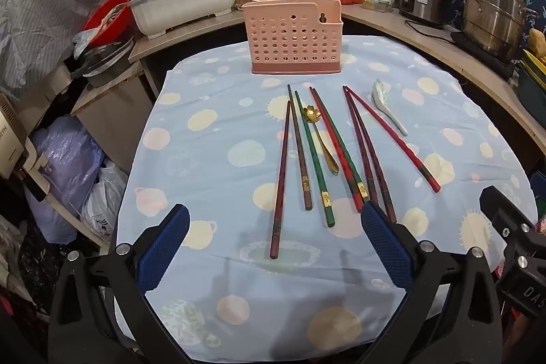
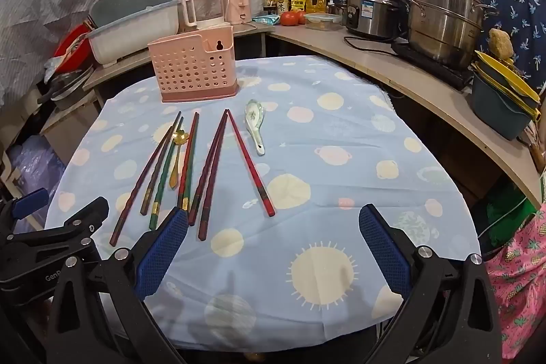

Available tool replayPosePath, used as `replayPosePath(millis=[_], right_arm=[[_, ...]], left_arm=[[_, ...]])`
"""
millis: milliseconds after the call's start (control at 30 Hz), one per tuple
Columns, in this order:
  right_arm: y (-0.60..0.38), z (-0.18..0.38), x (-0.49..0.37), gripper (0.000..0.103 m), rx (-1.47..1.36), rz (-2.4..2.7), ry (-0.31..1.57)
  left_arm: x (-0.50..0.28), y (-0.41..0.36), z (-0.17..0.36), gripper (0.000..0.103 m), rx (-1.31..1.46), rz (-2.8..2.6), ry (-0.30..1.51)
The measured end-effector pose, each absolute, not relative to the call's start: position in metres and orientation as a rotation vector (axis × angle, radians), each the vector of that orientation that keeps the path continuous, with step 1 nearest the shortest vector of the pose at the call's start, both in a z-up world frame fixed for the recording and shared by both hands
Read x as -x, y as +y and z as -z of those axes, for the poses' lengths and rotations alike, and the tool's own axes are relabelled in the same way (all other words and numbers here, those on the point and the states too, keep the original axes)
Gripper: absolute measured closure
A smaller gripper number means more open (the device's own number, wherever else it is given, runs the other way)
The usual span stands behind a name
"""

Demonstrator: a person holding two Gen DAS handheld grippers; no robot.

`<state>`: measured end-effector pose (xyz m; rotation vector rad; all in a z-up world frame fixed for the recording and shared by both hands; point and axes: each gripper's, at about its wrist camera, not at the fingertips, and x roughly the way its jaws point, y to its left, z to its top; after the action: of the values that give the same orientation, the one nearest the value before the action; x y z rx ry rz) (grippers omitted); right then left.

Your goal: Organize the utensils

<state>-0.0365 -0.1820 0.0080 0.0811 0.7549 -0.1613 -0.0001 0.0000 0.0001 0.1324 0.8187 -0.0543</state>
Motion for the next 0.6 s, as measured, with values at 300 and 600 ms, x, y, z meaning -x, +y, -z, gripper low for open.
replayPosePath(millis=[300, 600], right_arm=[[-0.1802, -0.0096, 0.0369, 0.007, -0.081, 0.167, 0.755], [-0.1877, -0.0108, 0.0375, 0.007, -0.085, 0.183, 0.746]], left_arm=[[0.0013, 0.0045, -0.0017, 0.007, -0.114, 0.067, 0.816], [-0.0004, 0.0027, -0.0012, 0.007, -0.114, 0.063, 0.813]])
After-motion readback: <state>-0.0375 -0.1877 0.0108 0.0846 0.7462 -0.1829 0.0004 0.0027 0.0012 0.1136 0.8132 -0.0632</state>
